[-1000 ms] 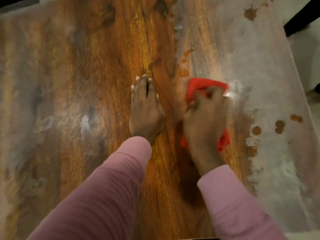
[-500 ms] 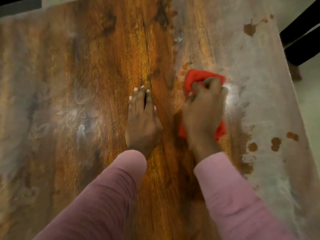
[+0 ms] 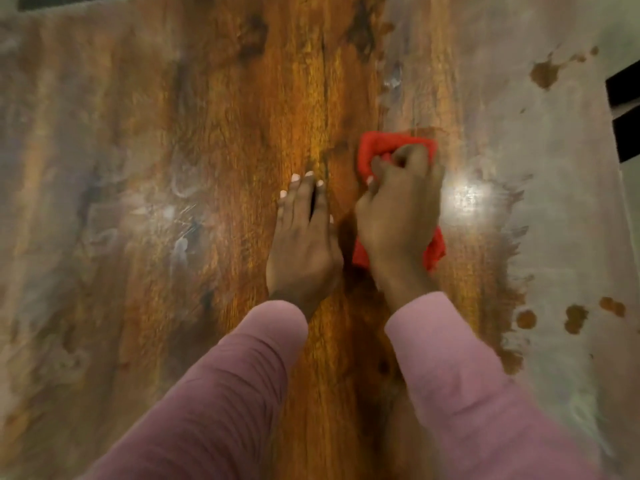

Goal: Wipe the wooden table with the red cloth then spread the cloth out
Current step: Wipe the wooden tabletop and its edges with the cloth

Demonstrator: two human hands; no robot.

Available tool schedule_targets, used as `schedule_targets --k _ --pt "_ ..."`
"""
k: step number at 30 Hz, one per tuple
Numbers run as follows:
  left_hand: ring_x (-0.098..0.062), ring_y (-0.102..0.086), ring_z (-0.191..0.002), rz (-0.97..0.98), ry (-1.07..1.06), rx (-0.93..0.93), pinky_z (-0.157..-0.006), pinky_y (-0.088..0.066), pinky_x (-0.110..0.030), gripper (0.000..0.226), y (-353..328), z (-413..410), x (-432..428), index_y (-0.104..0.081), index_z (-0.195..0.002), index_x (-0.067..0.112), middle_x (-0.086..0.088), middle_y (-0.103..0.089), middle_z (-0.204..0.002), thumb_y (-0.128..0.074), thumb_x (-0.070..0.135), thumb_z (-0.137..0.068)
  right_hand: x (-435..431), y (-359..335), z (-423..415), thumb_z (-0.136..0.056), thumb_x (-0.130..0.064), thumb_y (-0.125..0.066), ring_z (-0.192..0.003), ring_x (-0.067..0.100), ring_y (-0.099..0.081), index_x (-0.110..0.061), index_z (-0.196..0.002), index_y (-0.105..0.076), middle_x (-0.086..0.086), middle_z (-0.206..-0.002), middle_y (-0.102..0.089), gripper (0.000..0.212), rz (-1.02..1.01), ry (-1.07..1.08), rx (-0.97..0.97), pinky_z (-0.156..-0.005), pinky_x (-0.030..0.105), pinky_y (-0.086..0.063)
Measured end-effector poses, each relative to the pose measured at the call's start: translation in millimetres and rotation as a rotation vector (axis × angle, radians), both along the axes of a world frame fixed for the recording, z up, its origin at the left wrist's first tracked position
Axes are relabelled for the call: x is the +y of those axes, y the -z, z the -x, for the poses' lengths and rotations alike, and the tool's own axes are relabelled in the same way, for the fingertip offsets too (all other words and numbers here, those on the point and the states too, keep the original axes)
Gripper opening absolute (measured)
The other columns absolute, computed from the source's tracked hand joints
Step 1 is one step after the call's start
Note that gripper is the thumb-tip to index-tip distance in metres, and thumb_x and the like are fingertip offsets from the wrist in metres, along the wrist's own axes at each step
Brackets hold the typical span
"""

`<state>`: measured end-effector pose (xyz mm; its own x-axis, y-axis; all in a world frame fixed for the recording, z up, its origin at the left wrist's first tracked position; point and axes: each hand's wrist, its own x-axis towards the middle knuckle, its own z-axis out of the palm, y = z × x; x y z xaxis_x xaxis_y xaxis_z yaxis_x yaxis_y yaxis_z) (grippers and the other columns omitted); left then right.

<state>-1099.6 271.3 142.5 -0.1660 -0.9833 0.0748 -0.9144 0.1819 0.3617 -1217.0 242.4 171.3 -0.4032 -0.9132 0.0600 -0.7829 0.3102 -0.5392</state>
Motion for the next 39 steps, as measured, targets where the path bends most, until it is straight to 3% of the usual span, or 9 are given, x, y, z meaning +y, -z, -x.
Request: schedule_targets --k 5,12,17,21,26,29,35,37,39 --pt "-0.026 -0.008 -0.147 -0.026 0.017 0.013 -0.119 0.0 -0.034 0.049 -1.0 -2.7 0.2 -0.027 -0.148 0.003 -0.014 -0.022 -0.157 -0.035 0.017 -0.101 4.4 1.4 13.0 -0.086 -0.018 -0.048 -0.109 0.028 -0.045 -0.017 -0.106 -0.07 0.004 -0.118 -0.053 0.029 -0.008 -0.368 0.061 -0.088 0.041 -0.045" --pt "-0.023 -0.007 -0.147 -0.037 -0.009 -0.015 -0.12 -0.001 -0.034 0.049 -2.5 -0.1 1.0 -0.027 -0.148 0.003 -0.013 -0.021 -0.157 -0.034 0.016 -0.101 -34.7 1.4 54.0 -0.083 -0.009 -0.052 -0.105 0.03 -0.045 -0.013 -0.097 -0.071 0.007 -0.114 -0.051 0.024 0.02 0.271 0.04 -0.087 0.036 -0.044" --pt "-0.026 -0.01 -0.147 -0.059 -0.022 -0.03 -0.119 -0.002 -0.035 0.05 -4.9 1.6 -0.7 -0.029 -0.147 0.002 -0.015 -0.022 -0.156 -0.037 0.015 -0.1 -34.9 1.8 15.2 -0.081 -0.012 -0.056 -0.105 0.028 -0.046 -0.016 -0.098 -0.071 0.003 -0.112 -0.054 0.023 0.02 -0.159 0.017 -0.085 0.04 -0.047" --pt "-0.012 0.006 -0.146 -0.108 -0.02 0.019 -0.118 0.004 -0.031 0.05 -7.5 0.7 0.2 -0.022 -0.15 0.007 -0.007 -0.011 -0.16 -0.033 0.02 -0.102 -44.3 -0.2 46.3 -0.085 -0.015 -0.059 -0.107 0.026 -0.046 -0.017 -0.105 -0.072 0.001 -0.114 -0.053 0.024 -0.013 -0.373 0.054 -0.085 0.037 -0.047" --pt "-0.018 0.002 -0.148 -0.094 -0.112 0.134 -0.12 -0.002 -0.036 0.05 -11.7 3.7 -29.3 -0.021 -0.15 0.006 -0.006 -0.011 -0.16 -0.028 0.023 -0.104 -65.6 -5.6 69.7 -0.09 -0.018 -0.058 -0.11 0.024 -0.046 -0.015 -0.112 -0.069 0.001 -0.115 -0.052 0.026 0.065 0.225 -0.113 -0.093 0.028 -0.041" --pt "-0.024 -0.004 -0.148 -0.026 -0.117 0.096 -0.119 -0.002 -0.035 0.048 -12.1 16.8 -81.3 -0.025 -0.148 0.004 -0.012 -0.015 -0.159 -0.029 0.02 -0.103 -71.5 -12.5 54.7 -0.09 -0.018 -0.059 -0.106 0.02 -0.05 -0.015 -0.114 -0.068 -0.007 -0.105 -0.047 0.026 0.202 0.339 -0.349 -0.089 0.022 -0.037" --pt "-0.032 -0.007 -0.147 -0.01 -0.105 0.025 -0.12 -0.004 -0.04 0.05 -1.8 30.0 -149.1 -0.026 -0.147 -0.003 -0.019 -0.017 -0.157 -0.03 0.014 -0.1 -68.5 -6.1 16.5 -0.084 -0.01 -0.055 -0.106 0.025 -0.045 -0.019 -0.1 -0.071 0.001 -0.113 -0.054 0.023 0.03 -0.281 0.0 -0.088 0.037 -0.043" --pt "-0.031 -0.007 -0.147 0.011 -0.102 0.018 -0.12 -0.004 -0.039 0.051 4.4 29.0 -148.9 -0.026 -0.147 -0.002 -0.018 -0.018 -0.157 -0.029 0.015 -0.1 -79.1 0.3 38.9 -0.082 -0.011 -0.054 -0.108 0.029 -0.045 -0.017 -0.098 -0.07 0.005 -0.115 -0.053 0.023 0.01 -0.244 0.08 -0.089 0.039 -0.043" --pt "-0.03 -0.008 -0.147 0.026 -0.101 0.005 -0.12 -0.003 -0.037 0.051 8.3 28.0 -147.2 -0.026 -0.147 -0.001 -0.016 -0.018 -0.157 -0.027 0.017 -0.1 -95.8 2.3 68.5 -0.082 -0.011 -0.054 -0.111 0.03 -0.044 -0.013 -0.097 -0.07 0.007 -0.116 -0.052 0.022 0.04 0.032 0.052 -0.091 0.037 -0.042"
